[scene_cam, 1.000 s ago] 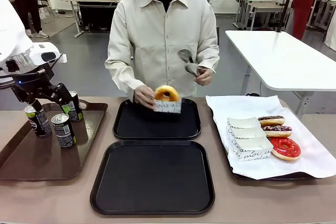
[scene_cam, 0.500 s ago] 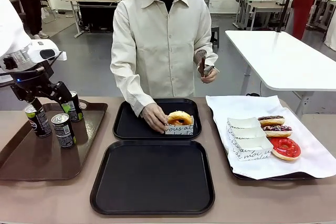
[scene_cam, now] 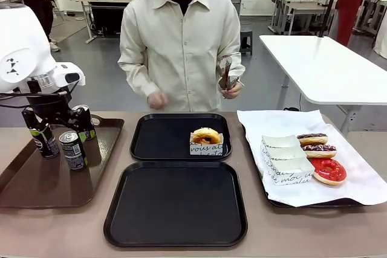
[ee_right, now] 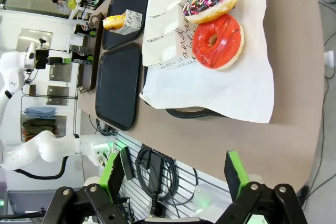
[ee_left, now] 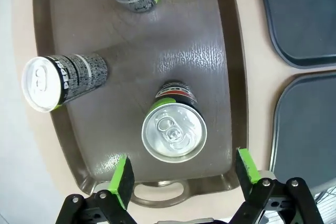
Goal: Set up donuts and drinks on trays.
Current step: Pick up one Pepsi coke and place it on the Flat Tray.
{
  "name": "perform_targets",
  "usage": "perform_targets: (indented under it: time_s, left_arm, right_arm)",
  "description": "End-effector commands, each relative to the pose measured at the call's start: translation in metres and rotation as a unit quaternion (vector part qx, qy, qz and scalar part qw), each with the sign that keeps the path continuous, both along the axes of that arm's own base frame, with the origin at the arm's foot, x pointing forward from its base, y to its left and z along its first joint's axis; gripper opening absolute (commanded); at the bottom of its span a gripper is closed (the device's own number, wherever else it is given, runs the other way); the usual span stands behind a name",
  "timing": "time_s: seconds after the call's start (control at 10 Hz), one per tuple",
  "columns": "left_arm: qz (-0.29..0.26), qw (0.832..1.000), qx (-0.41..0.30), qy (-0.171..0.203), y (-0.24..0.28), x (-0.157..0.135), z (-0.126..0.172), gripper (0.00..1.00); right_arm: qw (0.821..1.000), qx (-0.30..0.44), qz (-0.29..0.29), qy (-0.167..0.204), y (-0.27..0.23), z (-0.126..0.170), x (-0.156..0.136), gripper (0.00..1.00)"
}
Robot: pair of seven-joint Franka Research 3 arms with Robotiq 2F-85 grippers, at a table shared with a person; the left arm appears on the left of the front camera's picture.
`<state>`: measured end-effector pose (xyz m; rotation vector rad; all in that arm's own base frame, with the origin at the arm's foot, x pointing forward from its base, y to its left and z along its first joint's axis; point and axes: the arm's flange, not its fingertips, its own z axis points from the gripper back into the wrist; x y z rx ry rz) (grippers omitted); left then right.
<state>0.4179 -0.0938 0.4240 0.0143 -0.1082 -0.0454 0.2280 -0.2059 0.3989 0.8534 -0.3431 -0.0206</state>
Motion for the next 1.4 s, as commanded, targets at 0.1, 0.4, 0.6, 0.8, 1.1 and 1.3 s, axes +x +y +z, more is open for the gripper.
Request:
perform_targets:
  time_s: [0.1, 0.4, 0.6, 0.8, 1.1, 1.3]
  left_arm:
    - [0.05, 0.999, 0.02, -0.003, -0.003, 0.021, -0.009, 1.0]
    - [0.076, 0.997, 0.02, -0.011, 0.0, 0.034, -0.022, 1.0]
    - [0.077, 0.997, 0.016, -0.004, 0.002, 0.038, -0.032, 1.0]
    - [0.081, 0.996, 0.022, -0.001, 0.005, 0.04, -0.039, 1.0]
    - [0.074, 0.997, 0.017, 0.009, 0.008, 0.039, -0.043, 1.0]
    - [0.068, 0.998, 0.004, 0.014, 0.012, 0.041, -0.045, 0.66]
  right_arm:
    - [1.0, 0.01, 0.001, -0.011, -0.001, -0.002, 0.002, 1.0]
    - [1.0, 0.01, 0.001, -0.011, -0.001, -0.002, 0.002, 1.0]
    - [1.0, 0.01, 0.001, -0.011, -0.001, -0.002, 0.002, 1.0]
    - [1.0, 0.01, 0.001, -0.011, -0.001, -0.002, 0.002, 1.0]
    - [1.0, 0.01, 0.001, -0.011, -0.001, -0.002, 0.002, 1.0]
    - [1.0, 0.01, 0.001, -0.011, -0.001, -0.002, 0.002, 1.0]
